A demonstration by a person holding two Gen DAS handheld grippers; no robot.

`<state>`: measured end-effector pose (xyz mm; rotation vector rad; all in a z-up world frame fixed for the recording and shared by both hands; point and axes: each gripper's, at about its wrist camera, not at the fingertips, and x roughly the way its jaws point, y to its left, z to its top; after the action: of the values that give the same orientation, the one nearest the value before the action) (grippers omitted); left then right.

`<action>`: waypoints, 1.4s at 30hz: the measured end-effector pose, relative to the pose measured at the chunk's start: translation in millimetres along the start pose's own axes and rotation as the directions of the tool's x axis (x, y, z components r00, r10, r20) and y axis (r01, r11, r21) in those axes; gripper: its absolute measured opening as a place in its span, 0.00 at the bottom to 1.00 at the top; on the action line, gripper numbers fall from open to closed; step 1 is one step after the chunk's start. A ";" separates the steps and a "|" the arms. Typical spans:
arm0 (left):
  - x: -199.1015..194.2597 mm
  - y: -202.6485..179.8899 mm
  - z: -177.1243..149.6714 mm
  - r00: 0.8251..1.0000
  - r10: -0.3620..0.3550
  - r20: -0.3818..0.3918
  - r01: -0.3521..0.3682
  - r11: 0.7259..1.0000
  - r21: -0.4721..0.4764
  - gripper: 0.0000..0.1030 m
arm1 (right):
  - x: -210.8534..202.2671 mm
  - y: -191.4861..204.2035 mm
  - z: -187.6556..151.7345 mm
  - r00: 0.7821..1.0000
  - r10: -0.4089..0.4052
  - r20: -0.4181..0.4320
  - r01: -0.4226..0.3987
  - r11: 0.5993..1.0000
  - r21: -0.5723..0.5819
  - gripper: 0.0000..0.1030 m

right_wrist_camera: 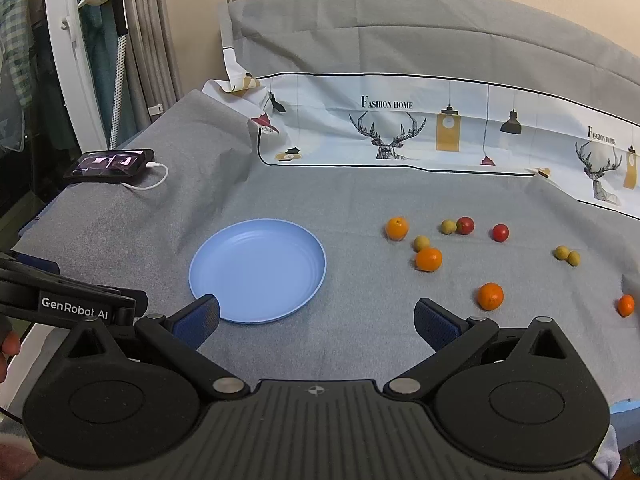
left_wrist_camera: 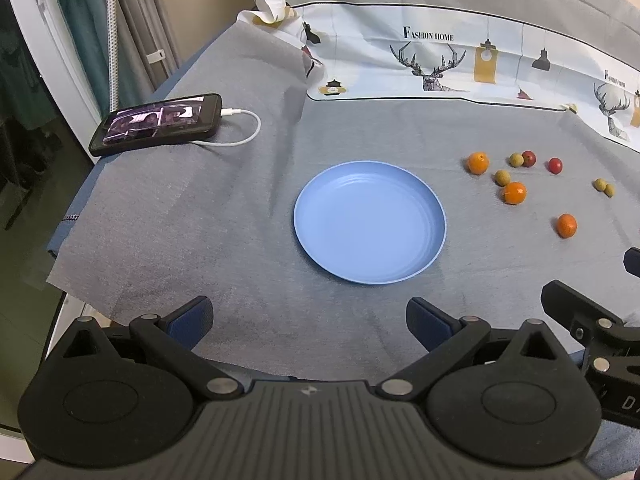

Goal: Organize fruits

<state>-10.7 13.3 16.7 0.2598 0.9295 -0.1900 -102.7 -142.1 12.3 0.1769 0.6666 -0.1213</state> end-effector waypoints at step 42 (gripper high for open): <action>-4.5 1.4 0.7 1.000 0.020 0.004 -0.020 1.000 0.011 1.00 | 1.1 5.7 -0.8 1.000 0.000 -0.004 0.000 1.000 -0.020 1.00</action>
<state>-12.5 14.7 20.9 0.2787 0.9220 -0.1769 -101.4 -136.4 11.7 0.1583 0.6717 -0.1143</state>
